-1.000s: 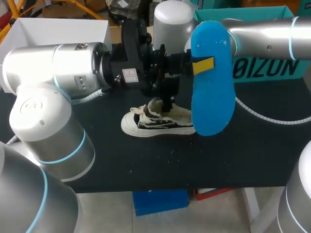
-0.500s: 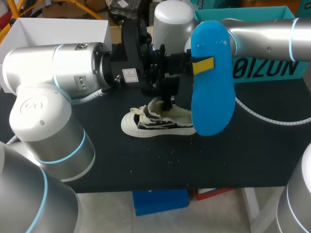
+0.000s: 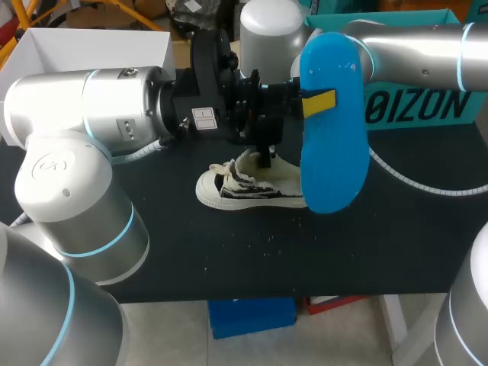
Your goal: Take the shoe out of the shoebox, open the shoe tongue, remove and reinsert the insole, then place the shoe into the shoebox
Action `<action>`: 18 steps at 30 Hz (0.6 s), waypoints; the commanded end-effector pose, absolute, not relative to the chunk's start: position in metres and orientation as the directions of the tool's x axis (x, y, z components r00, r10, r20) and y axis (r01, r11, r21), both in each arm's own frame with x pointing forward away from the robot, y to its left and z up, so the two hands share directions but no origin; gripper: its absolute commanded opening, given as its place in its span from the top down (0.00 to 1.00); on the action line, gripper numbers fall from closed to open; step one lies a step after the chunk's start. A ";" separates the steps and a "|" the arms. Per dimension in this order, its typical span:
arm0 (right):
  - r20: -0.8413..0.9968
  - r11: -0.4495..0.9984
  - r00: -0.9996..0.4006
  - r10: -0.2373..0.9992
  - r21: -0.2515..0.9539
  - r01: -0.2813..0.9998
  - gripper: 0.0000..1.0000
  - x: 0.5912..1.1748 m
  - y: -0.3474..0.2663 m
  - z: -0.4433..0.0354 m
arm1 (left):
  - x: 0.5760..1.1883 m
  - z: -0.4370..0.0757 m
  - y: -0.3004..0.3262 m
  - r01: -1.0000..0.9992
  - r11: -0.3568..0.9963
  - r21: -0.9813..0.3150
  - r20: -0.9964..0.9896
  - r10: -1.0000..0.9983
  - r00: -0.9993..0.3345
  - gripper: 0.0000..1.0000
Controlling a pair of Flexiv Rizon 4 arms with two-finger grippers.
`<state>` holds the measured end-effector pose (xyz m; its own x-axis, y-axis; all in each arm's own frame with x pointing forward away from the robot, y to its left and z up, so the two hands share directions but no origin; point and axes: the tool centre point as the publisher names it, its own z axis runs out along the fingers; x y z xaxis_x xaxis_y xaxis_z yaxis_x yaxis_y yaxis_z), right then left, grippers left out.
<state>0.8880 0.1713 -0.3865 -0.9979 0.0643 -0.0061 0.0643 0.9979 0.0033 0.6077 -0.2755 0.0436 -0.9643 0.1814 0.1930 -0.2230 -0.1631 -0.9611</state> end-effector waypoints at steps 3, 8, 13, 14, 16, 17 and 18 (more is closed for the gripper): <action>-0.016 0.868 -0.870 0.493 0.078 0.491 1.00 0.882 0.133 -0.320 | 0.606 0.043 -0.276 -0.223 -0.163 -0.961 0.194 0.178 -0.965 1.00; 0.009 0.659 -0.665 0.747 0.118 0.743 1.00 0.879 0.132 -0.311 | 0.606 0.043 -0.276 -0.223 -0.163 -0.961 0.194 0.178 -0.965 1.00; 0.027 0.444 -0.452 0.892 0.139 0.885 1.00 0.876 0.139 -0.310 | 0.606 0.043 -0.276 -0.223 -0.163 -0.961 0.194 0.178 -0.965 1.00; 0.038 0.383 -0.391 0.920 0.140 0.913 1.00 0.876 0.142 -0.312 | 0.606 0.043 -0.276 -0.223 -0.163 -0.961 0.194 0.178 -0.965 1.00; 0.033 0.321 -0.328 0.944 0.138 0.937 1.00 0.876 0.145 -0.315 | 0.606 0.043 -0.276 -0.223 -0.163 -0.961 0.194 0.178 -0.965 1.00; 0.032 0.267 -0.274 0.961 0.138 0.954 1.00 0.877 0.147 -0.317 | 0.606 0.043 -0.276 -0.223 -0.163 -0.961 0.194 0.178 -0.965 1.00; 0.031 0.231 -0.238 0.971 0.137 0.963 1.00 0.878 0.147 -0.319 | 0.606 0.043 -0.276 -0.223 -0.163 -0.961 0.194 0.178 -0.965 1.00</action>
<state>0.8771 0.1422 -0.3129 -0.7788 0.6272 -0.0040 0.6238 0.7752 0.0996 0.6077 -0.2755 0.0436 -0.9643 0.1814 0.1929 -0.2230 -0.1631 -0.9611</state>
